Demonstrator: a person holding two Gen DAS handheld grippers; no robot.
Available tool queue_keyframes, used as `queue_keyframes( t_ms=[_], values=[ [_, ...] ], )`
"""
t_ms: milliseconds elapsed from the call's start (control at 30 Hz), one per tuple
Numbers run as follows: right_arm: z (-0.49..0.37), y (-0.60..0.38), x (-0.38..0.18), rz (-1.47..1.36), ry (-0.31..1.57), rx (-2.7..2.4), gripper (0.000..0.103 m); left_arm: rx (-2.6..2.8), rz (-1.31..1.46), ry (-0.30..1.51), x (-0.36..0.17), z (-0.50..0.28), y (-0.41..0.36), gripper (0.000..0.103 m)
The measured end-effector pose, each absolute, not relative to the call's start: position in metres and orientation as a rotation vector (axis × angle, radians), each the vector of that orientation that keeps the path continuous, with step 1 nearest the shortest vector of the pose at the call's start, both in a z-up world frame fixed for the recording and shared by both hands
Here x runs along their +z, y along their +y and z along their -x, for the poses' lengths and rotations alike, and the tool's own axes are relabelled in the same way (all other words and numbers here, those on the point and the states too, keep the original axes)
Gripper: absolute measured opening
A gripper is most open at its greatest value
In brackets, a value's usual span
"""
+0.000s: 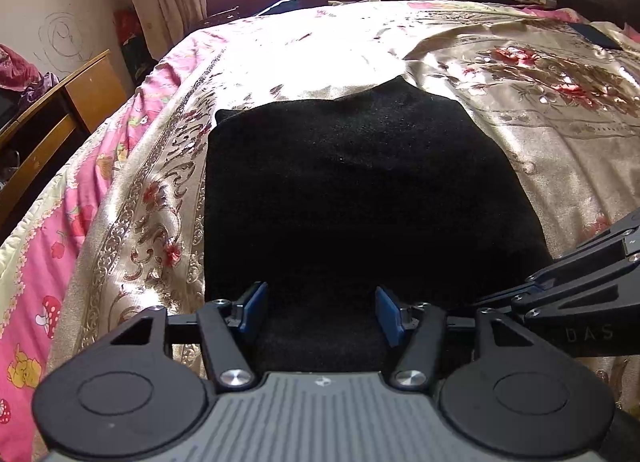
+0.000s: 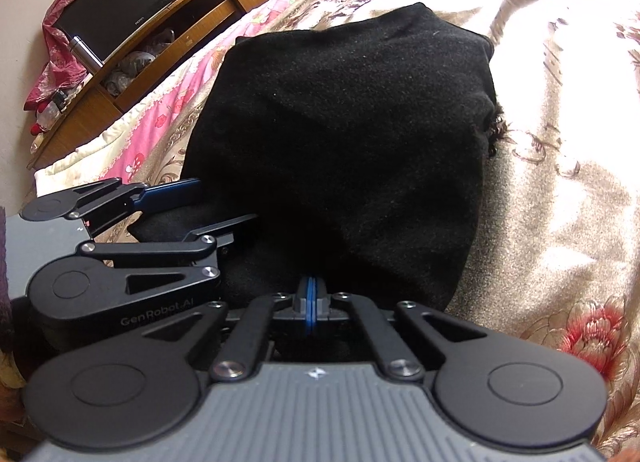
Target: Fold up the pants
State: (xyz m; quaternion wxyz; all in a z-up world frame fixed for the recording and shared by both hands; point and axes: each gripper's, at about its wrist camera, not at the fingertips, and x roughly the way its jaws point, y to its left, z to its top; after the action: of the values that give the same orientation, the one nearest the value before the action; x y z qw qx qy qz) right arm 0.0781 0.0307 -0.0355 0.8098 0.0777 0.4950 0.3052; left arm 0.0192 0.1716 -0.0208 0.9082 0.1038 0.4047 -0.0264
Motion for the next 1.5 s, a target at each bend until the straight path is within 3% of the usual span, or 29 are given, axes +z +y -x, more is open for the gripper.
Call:
queue_keyframes(
  t_ms=[400,767,800,867,933,1067,1200,1500],
  values=[
    [-0.107,0.048,-0.03,-0.156,1.049,0.599,0.0,-0.062,-0.067,0.836,-0.026,-0.054,0.19,0.073],
    [-0.066,0.006,-0.007,-0.192,1.003,0.608,0.009,-0.042,-0.172,0.833,-0.004,-0.001,0.184,0.077],
    [-0.065,0.0,-0.003,-0.202,1.003,0.596,0.01,-0.015,-0.173,0.846,0.0,0.003,0.182,0.077],
    [-0.065,-0.01,0.003,-0.222,0.997,0.592,0.026,0.014,-0.191,0.858,0.009,0.01,0.176,0.077],
    [-0.064,-0.018,0.005,-0.231,0.963,0.599,0.031,0.041,-0.188,0.882,0.019,0.017,0.17,0.077],
    [-0.066,-0.031,-0.002,-0.315,0.961,0.672,0.031,0.129,-0.133,0.899,0.035,0.032,0.155,0.078],
    [-0.056,-0.038,-0.003,-0.315,0.965,0.691,0.031,0.162,-0.007,0.859,0.038,0.051,0.141,0.088],
    [-0.005,-0.037,-0.002,-0.214,0.941,0.571,0.031,0.127,-0.01,0.813,0.015,0.076,0.129,0.088]
  ],
)
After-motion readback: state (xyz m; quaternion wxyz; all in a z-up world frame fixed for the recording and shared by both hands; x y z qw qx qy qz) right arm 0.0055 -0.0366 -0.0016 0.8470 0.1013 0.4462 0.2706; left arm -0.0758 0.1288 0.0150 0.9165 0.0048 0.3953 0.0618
